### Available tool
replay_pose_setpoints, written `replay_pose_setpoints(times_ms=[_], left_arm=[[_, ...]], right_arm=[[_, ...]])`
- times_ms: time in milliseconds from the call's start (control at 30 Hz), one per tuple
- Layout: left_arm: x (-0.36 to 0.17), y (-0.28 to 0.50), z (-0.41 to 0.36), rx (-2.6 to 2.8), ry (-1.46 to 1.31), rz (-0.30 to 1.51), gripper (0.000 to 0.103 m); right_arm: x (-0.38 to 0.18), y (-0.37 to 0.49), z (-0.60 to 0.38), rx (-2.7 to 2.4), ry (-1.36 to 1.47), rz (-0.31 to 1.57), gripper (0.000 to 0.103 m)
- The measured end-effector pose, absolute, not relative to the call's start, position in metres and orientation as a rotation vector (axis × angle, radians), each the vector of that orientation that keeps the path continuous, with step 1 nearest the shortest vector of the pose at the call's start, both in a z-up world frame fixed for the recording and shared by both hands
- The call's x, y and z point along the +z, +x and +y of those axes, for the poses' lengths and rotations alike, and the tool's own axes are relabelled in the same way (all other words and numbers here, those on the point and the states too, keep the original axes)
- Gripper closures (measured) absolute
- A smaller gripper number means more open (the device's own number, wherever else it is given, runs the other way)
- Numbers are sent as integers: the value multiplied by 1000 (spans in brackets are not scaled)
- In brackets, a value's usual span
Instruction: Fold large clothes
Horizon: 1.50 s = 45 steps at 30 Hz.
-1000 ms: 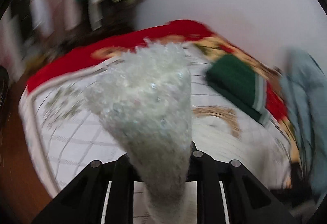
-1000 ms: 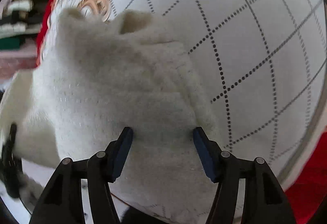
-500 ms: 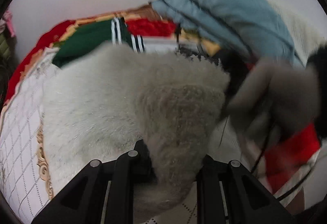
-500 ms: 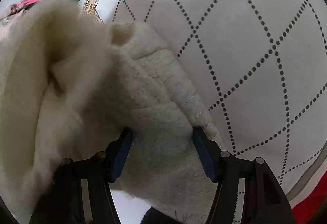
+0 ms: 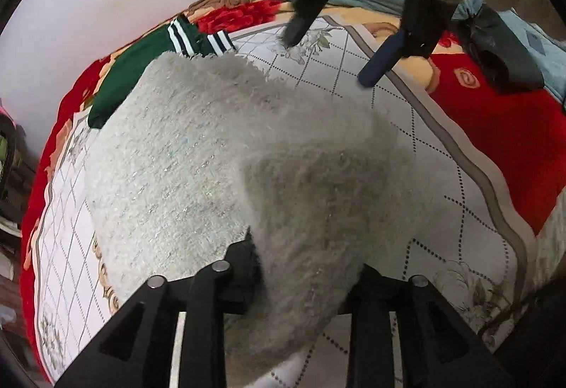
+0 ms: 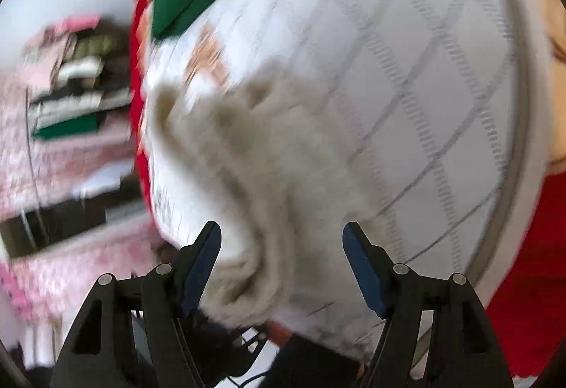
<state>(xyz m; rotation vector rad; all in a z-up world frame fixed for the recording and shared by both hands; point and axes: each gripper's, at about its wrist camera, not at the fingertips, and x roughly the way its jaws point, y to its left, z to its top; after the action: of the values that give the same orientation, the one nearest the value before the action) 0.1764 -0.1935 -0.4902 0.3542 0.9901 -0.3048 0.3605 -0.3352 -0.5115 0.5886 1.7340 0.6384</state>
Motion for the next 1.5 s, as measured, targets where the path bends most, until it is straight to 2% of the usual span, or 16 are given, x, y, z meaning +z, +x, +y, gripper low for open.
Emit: replay_pose_setpoints(times_ms=[33, 100, 133, 167, 300, 400, 567, 700, 767, 833, 967, 1067, 1233, 1267, 1367, 1500], left_arm=[[-488, 176, -190, -303, 339, 991, 70], [-478, 172, -180, -310, 277, 1018, 45], [-476, 164, -174, -302, 258, 1034, 22], [-474, 163, -166, -286, 239, 1048, 16], [-463, 152, -137, -198, 120, 1108, 16], [-452, 148, -113, -105, 18, 1125, 16], [-442, 157, -71, 62, -169, 1134, 16], [-453, 183, -48, 169, -226, 1168, 16], [-457, 194, -38, 208, -256, 1166, 16], [-457, 210, -32, 237, -277, 1166, 16], [-463, 224, -25, 256, -285, 1157, 16], [-476, 235, -24, 256, -265, 1190, 16], [-485, 244, -24, 245, -234, 1209, 16], [-485, 244, -25, 248, -220, 1212, 16], [-488, 246, -26, 284, -175, 1232, 16], [-496, 244, -22, 293, -203, 1256, 13]], right_arm=[[-512, 354, -324, 662, 570, 1750, 30], [-525, 346, -303, 686, 561, 1803, 30], [-532, 342, -297, 693, 570, 1826, 30], [-539, 338, -292, 696, 581, 1845, 30], [-553, 320, -278, 698, 573, 1870, 30], [-552, 307, -277, 672, 566, 1833, 74], [-550, 285, -290, 564, 524, 1822, 78], [-597, 280, -283, 442, 469, 1915, 68], [-584, 284, -278, 462, 437, 1911, 62], [-556, 288, -275, 496, 406, 1858, 45], [-496, 301, -276, 494, 284, 1675, 41], [-480, 326, -262, 552, 308, 1553, 21], [-513, 376, -229, 618, 395, 1523, 20], [-520, 387, -222, 663, 458, 1538, 21], [-524, 393, -210, 745, 549, 1546, 85], [-465, 364, -190, 787, 575, 1460, 87]])
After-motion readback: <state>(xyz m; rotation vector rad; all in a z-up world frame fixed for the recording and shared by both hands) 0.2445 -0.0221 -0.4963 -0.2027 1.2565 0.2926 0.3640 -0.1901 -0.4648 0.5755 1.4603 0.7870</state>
